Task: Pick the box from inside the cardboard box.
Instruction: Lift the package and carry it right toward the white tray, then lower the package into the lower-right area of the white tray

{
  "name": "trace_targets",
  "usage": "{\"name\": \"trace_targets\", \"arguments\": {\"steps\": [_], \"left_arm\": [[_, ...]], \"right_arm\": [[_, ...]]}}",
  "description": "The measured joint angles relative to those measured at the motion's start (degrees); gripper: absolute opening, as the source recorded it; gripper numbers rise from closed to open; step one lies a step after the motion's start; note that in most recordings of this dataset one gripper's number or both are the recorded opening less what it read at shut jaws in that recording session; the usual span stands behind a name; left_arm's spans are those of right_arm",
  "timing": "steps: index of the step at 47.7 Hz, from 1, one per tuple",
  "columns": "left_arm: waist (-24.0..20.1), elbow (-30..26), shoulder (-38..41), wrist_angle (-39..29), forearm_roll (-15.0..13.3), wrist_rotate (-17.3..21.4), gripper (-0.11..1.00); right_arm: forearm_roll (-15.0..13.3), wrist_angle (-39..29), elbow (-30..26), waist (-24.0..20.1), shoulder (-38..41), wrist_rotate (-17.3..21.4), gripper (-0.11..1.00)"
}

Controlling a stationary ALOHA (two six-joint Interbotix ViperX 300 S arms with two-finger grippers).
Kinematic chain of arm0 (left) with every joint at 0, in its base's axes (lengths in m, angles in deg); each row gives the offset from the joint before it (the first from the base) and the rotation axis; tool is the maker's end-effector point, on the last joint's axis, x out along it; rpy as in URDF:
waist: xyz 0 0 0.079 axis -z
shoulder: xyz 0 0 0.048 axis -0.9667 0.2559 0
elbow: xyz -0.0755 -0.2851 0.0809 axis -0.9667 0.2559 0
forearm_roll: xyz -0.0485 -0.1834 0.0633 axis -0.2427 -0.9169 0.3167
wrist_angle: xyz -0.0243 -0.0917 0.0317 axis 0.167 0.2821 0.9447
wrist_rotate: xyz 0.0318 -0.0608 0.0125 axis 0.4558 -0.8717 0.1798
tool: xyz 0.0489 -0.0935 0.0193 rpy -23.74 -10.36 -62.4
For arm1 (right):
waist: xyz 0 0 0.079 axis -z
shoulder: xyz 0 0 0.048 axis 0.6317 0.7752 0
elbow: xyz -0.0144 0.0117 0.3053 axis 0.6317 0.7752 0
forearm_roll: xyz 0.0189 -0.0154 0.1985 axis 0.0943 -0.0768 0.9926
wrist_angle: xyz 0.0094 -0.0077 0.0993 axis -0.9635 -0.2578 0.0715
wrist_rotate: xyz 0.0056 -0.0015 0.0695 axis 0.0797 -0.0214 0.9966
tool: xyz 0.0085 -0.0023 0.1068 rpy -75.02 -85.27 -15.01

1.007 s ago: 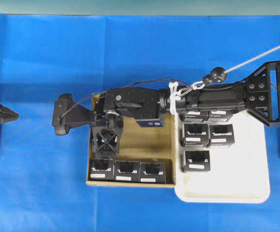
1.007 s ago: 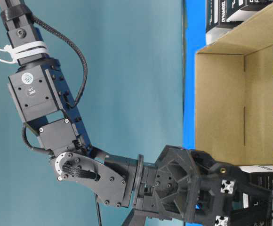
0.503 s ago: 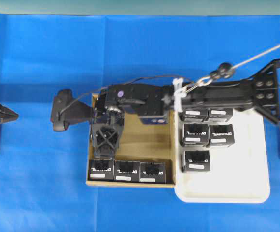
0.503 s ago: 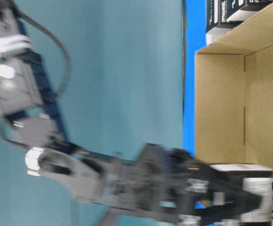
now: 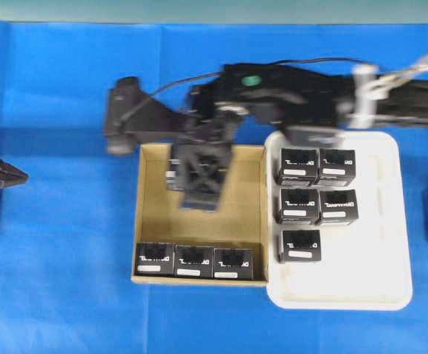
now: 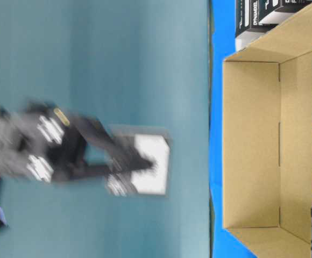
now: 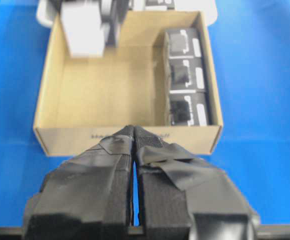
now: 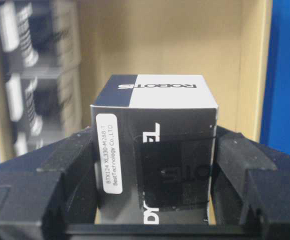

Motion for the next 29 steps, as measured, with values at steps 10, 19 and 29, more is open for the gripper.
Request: {"name": "trace_targets", "arguments": {"steps": [10, 19, 29], "left_arm": [[0.0, 0.0, 0.0, 0.1, 0.0, 0.0, -0.01], [0.0, -0.1, -0.1, 0.1, -0.1, 0.0, -0.01], [0.1, -0.2, 0.0, 0.1, 0.0, 0.0, -0.01]], "right_arm": [[1.2, 0.5, 12.8, -1.6, -10.4, 0.5, 0.62], [1.8, 4.4, 25.9, -5.4, -17.1, 4.6, 0.62], [1.9, 12.2, 38.0, -7.5, -24.4, 8.7, 0.62]]}}
